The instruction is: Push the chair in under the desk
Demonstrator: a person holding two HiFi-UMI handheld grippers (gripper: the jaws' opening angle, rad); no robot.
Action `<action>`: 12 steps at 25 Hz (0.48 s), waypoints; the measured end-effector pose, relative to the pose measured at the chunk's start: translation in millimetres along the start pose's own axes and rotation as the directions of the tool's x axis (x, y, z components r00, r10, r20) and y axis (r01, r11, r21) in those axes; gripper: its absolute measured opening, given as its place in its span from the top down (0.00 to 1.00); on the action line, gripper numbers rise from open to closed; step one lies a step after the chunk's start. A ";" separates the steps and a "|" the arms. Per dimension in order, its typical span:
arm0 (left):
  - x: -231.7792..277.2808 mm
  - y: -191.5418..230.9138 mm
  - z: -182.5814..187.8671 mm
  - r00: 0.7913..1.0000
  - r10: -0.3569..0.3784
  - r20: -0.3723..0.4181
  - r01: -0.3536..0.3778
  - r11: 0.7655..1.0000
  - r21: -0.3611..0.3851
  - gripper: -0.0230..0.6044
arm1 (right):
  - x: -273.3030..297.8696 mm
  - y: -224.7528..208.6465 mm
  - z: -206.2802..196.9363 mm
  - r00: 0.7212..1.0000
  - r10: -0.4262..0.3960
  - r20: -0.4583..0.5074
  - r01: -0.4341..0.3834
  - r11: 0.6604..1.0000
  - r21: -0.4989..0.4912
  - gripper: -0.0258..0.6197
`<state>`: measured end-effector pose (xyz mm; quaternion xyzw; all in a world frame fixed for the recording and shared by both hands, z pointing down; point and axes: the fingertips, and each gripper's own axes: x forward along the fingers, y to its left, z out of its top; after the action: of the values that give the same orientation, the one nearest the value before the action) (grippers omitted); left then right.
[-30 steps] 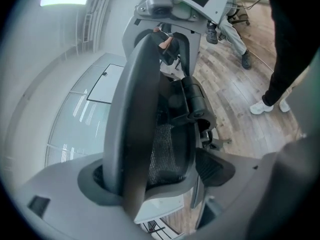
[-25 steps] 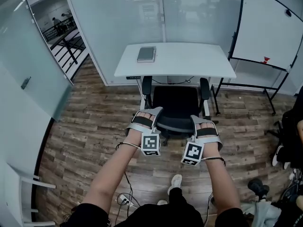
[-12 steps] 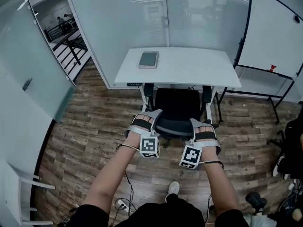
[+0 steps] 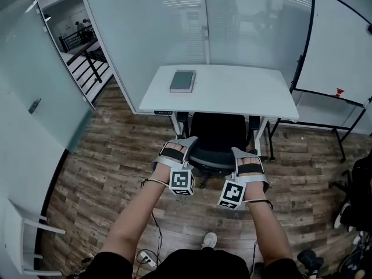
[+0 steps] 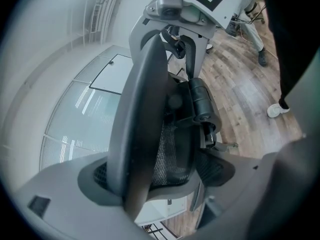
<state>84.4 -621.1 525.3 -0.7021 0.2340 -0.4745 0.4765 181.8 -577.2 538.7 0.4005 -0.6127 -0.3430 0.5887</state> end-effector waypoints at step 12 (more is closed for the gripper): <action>42.5 24.4 -3.0 1.000 0.016 -0.013 -0.016 1.000 -0.018 0.25 | 44.8 -23.5 -20.0 1.000 -0.018 0.009 0.018 1.000 -0.024 0.35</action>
<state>103.4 -666.2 522.7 -0.7014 0.2472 -0.4731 0.4723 204.4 -626.6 539.1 0.3974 -0.6073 -0.3575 0.5878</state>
